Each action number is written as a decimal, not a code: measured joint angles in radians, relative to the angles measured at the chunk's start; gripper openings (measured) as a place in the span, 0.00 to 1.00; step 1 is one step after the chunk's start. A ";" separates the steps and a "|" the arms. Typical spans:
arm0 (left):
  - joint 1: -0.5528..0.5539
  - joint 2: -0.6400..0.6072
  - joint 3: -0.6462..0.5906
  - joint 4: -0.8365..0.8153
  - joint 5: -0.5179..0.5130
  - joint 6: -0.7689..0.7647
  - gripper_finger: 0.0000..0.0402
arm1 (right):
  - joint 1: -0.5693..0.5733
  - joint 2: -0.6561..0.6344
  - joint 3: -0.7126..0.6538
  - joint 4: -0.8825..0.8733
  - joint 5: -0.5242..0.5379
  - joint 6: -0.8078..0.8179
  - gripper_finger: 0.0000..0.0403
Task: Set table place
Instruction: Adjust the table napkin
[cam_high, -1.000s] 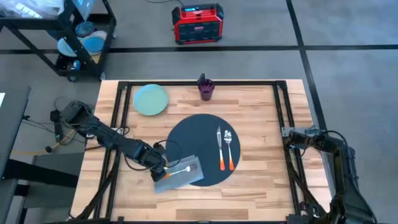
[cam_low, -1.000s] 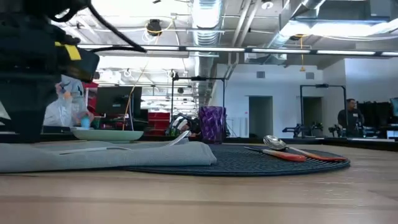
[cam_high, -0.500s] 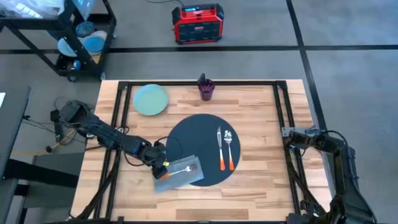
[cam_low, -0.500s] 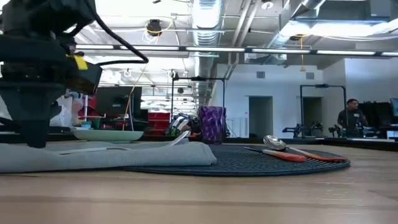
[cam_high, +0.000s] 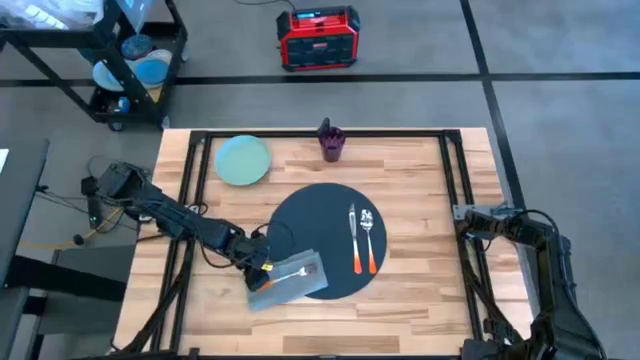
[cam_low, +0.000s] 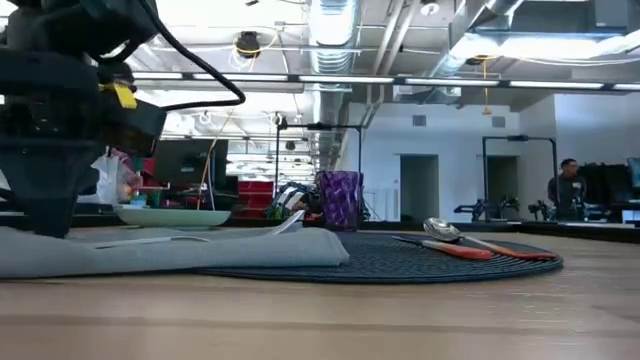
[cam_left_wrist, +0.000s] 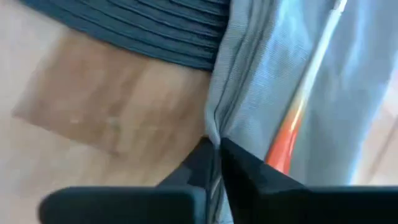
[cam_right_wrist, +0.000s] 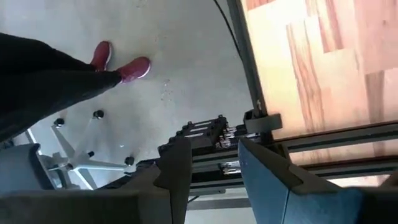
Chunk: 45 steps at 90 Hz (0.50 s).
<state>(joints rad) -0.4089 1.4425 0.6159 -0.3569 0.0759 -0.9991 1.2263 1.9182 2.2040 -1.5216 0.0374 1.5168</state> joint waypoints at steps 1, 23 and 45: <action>0.000 0.000 0.000 0.000 0.000 0.001 0.02 | 0.000 0.000 0.000 -0.001 -0.002 -0.001 0.29; -0.060 -0.002 0.004 -0.083 -0.192 -0.286 0.00 | 0.000 0.000 0.000 -0.004 -0.016 -0.004 0.29; -0.177 -0.002 0.003 -0.236 -0.344 -0.646 0.00 | 0.000 0.000 0.000 -0.027 -0.016 -0.010 0.29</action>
<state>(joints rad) -0.5858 1.4405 0.6189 -0.5927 -0.2677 -1.6451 1.2263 1.9182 2.2040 -1.5486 0.0212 1.5065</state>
